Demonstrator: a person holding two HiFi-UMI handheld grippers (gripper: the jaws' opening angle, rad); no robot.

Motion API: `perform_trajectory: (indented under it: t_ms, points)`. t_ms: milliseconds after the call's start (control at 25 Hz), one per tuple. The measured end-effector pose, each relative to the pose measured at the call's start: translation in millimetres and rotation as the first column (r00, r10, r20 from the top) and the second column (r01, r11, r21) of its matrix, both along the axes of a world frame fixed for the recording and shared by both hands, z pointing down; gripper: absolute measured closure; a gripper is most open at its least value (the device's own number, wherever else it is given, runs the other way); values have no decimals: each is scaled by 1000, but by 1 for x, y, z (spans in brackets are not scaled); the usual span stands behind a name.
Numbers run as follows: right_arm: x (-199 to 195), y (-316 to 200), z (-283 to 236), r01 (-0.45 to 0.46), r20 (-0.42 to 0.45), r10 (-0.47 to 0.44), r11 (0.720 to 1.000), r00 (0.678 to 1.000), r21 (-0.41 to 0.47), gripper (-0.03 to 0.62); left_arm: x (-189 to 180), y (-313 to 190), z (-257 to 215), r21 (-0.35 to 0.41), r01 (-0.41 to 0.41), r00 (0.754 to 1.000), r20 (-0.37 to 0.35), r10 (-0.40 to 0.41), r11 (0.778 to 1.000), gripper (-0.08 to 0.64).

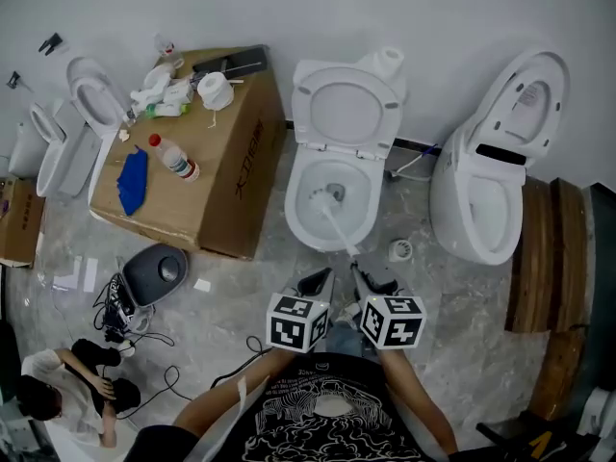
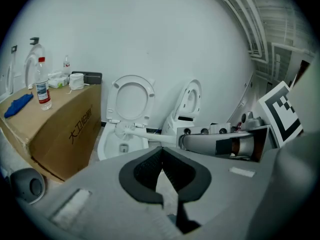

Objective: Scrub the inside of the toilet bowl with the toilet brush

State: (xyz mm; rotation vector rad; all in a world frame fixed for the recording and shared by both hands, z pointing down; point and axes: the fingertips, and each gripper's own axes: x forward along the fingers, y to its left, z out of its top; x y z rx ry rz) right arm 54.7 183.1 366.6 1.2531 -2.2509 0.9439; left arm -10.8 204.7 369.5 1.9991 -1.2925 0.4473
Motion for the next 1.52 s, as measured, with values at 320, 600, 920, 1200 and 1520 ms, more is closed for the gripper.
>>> perform_trajectory:
  t_ms: [320,600,920,1200,1520]
  points:
    - [21,-31,8,25,49,-24,999,999,-29,440,20,-38,-3,16,19,998,63,-20,1000,566]
    - [31,-38,20,26,72,-22,998,997,-56,440,26,-46,3,6,12,994,108,-13,1000,566]
    - [34,-48,39,34,52,-30,996,998,-88,440,28,-60,15,-19,-1,994,112,3,1000,566]
    - [23,-62,69,23,21,-20,990,1000,-142,440,13,-82,33,-57,-31,994,103,37,998,566]
    - [-9,-79,111,13,-4,-15,971,1000,-237,440,-15,-120,60,-117,-90,990,98,102,989,566]
